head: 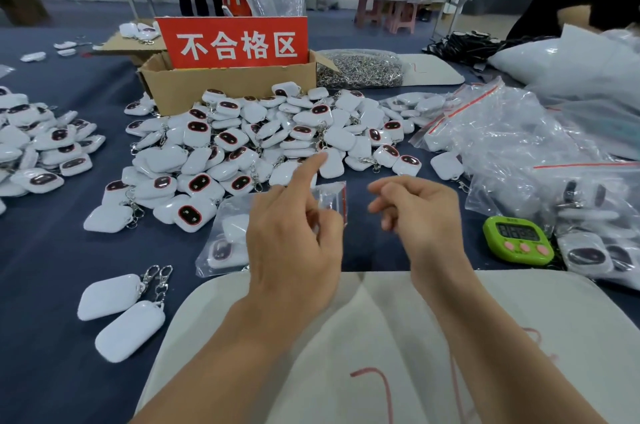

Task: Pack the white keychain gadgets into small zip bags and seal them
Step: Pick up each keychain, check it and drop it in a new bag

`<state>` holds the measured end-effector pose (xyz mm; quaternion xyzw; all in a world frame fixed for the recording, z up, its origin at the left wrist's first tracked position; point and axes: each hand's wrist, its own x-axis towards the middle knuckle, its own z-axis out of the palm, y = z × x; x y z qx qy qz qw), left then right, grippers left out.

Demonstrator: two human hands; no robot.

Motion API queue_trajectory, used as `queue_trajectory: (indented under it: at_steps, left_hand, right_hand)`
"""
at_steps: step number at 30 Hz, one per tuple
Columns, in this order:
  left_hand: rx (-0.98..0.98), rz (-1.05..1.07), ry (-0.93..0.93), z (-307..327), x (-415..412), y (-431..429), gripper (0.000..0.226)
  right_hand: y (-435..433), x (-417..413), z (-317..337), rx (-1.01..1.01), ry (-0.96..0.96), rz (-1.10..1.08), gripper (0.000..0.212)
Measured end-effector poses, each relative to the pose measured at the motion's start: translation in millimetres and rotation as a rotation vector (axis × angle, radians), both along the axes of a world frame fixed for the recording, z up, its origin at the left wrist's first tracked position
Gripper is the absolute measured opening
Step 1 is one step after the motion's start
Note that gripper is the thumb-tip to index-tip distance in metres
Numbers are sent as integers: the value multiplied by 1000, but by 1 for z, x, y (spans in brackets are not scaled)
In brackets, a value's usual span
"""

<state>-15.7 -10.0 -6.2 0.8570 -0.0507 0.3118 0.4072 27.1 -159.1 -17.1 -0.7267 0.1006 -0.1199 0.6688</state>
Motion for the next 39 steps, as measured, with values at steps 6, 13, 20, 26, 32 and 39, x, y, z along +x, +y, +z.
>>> queue_trajectory:
  at_steps: [6,13,20,26,32,39]
  left_hand:
    - [453,-209,275,-16,-1,-12,13]
    - [342,-250,311,-22,7,-10,10]
    - [333,-245,292,-27,9,-9,16]
    - [371,-226,293,-32,13,-8,11]
    - [379,-219,342,-33,16,-9,15]
    - [390,-245,365,-28,13,-5,7]
  right_hand:
    - [3,31,-10,-425,-77,115,52]
    - [17,65,-3,-779,-174,417,68]
    - [18,67,-5,-1012,-146,452,42]
    - [-4,43,-4,-958,-89,335,30]
    - [-22,10,-1,-812,-88,254,32]
    - [-13,-28,-3,-789,-36,168,26]
